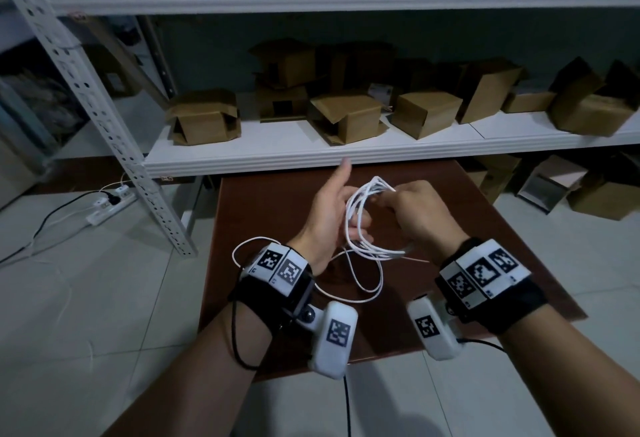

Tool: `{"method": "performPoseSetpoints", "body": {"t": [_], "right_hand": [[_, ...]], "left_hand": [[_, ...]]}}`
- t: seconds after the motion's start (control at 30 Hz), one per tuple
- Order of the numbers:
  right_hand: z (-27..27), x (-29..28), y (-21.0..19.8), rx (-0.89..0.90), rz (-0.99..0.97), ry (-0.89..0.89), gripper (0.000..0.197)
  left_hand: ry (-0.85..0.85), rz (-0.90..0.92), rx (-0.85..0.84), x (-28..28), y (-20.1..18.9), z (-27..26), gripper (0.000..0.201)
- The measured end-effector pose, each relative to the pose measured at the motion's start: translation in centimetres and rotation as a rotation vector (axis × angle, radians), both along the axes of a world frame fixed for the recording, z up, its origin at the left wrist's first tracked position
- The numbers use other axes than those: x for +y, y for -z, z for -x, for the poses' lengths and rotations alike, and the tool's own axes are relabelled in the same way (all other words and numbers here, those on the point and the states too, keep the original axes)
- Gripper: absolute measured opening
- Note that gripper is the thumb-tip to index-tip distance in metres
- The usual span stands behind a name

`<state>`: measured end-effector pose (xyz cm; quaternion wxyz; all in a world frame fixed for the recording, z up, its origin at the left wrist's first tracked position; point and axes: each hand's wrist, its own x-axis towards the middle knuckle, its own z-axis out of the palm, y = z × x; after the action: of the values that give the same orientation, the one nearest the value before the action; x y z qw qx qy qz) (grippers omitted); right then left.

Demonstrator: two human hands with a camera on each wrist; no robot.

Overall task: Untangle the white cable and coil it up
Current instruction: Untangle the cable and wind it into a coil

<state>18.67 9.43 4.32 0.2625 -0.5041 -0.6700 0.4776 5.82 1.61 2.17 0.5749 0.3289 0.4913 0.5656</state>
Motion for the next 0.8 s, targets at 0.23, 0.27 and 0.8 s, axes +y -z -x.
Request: {"method": "performPoseSetpoints", "body": {"t": [0.23, 0.27, 0.8], "right_hand": [[-0.3, 0.1, 0.2, -0.028, -0.018, -0.025, 0.026], [-0.4, 0.2, 0.2, -0.011, 0.020, -0.028, 0.025], [-0.7, 0.4, -0.6, 0.172, 0.130, -0.156, 0.012]], "left_hand": [[-0.003, -0.022, 0.226, 0.2, 0.7, 0.2, 0.014], [-0.021, -0.010, 0.225, 0.3, 0.8, 0.5, 0.019], [-0.116, -0.070, 0.184, 0.1, -0.9, 0.7, 0.047]]}}
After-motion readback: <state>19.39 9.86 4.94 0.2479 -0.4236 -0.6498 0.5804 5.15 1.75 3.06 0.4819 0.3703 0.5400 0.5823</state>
